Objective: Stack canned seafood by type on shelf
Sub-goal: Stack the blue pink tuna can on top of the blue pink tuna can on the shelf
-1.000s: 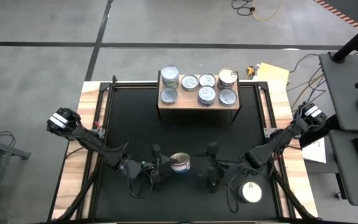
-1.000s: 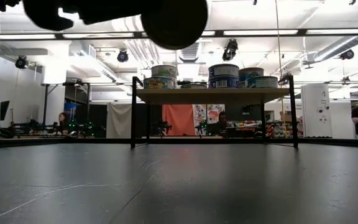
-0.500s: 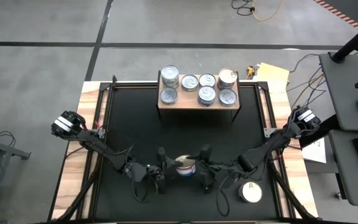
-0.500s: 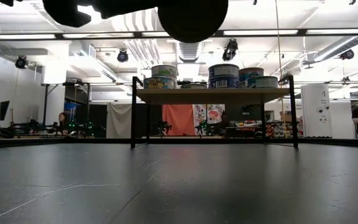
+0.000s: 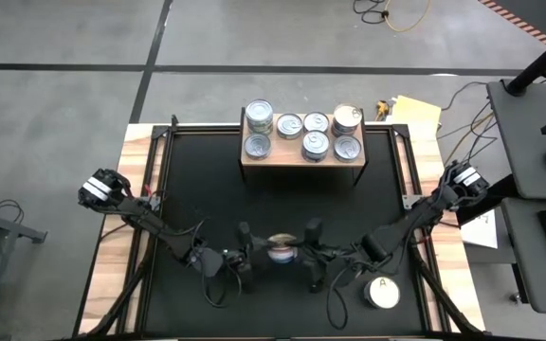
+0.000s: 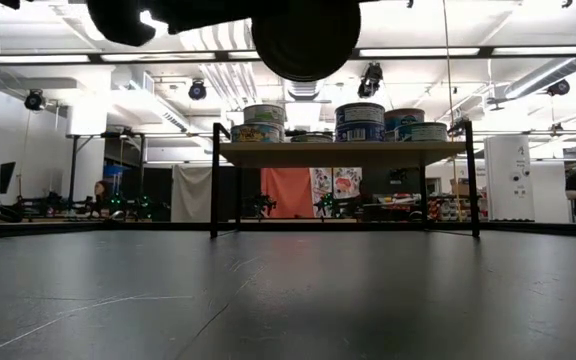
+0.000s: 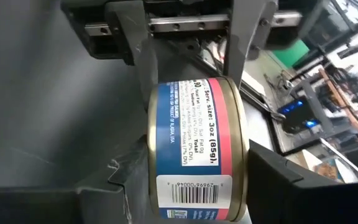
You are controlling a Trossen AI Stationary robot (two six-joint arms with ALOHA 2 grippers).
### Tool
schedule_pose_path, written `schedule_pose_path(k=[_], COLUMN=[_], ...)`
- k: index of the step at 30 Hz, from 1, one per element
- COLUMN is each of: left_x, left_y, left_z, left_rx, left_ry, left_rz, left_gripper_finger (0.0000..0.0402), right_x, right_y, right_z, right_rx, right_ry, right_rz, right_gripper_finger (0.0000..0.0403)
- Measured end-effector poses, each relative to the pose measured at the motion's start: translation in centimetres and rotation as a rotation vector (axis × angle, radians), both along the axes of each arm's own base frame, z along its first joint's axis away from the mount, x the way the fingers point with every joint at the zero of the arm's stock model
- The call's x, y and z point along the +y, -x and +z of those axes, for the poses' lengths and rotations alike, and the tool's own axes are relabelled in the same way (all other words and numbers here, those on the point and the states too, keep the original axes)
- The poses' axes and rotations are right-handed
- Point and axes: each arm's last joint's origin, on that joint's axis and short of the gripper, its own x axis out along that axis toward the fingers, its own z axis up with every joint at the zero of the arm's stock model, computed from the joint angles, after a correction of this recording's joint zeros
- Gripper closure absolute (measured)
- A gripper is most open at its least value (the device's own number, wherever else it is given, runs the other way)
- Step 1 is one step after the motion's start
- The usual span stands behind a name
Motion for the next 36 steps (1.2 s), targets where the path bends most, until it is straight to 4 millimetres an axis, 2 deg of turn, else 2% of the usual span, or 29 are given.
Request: schedule_pose_path(k=[4, 8, 13, 18, 23, 28, 30, 34, 36], left_x=[0.3, 0.4, 0.7, 1.3, 1.8, 2.5, 2.3, 2.0, 2.6], left_y=[0.1, 0.4, 0.6, 0.5, 0.2, 0.3, 0.2, 0.2, 0.4], left_z=[0.0, -0.4, -1.0, -1.0, -1.1, -1.2, -1.2, -0.1, 0.7], left_rx=[-0.005, 0.003, 0.006, -0.014, -0.007, -0.018, -0.001, 0.008, -0.01], left_ry=[-0.022, -0.028, 0.017, 0.066, 0.043, 0.023, 0.019, 0.008, 0.001], left_rz=[0.115, 0.123, 0.126, 0.146, 0.167, 0.318, 0.218, -0.187, -0.312], left_gripper_finger=[0.0187, 0.0186, 0.0186, 0.0186, 0.0186, 0.0188, 0.0196, 0.023, 0.0253], right_x=[-0.5, -1.3, -2.4, -3.5, -6.7, -11.4, -13.5, -17.5, -19.1], right_y=[0.4, 1.6, 2.6, 2.9, 2.5, 3.0, 3.3, 4.1, 4.6], right_z=[0.2, 0.6, 3.1, 7.0, 11.3, 14.4, 14.8, 14.8, 14.8], right_rx=[0.004, 0.054, 0.074, 0.056, 0.044, 0.085, 0.112, 0.199, 0.233], right_ry=[0.066, 0.143, 0.228, 0.315, 0.328, 0.263, 0.239, 0.257, 0.262], right_rz=[-0.078, -0.17, -0.303, -0.366, -0.436, -0.488, -0.517, -0.624, -0.681], right_gripper_finger=[0.0215, 0.0215, 0.0215, 0.0215, 0.0215, 0.0215, 0.0215, 0.0215, 0.0215])
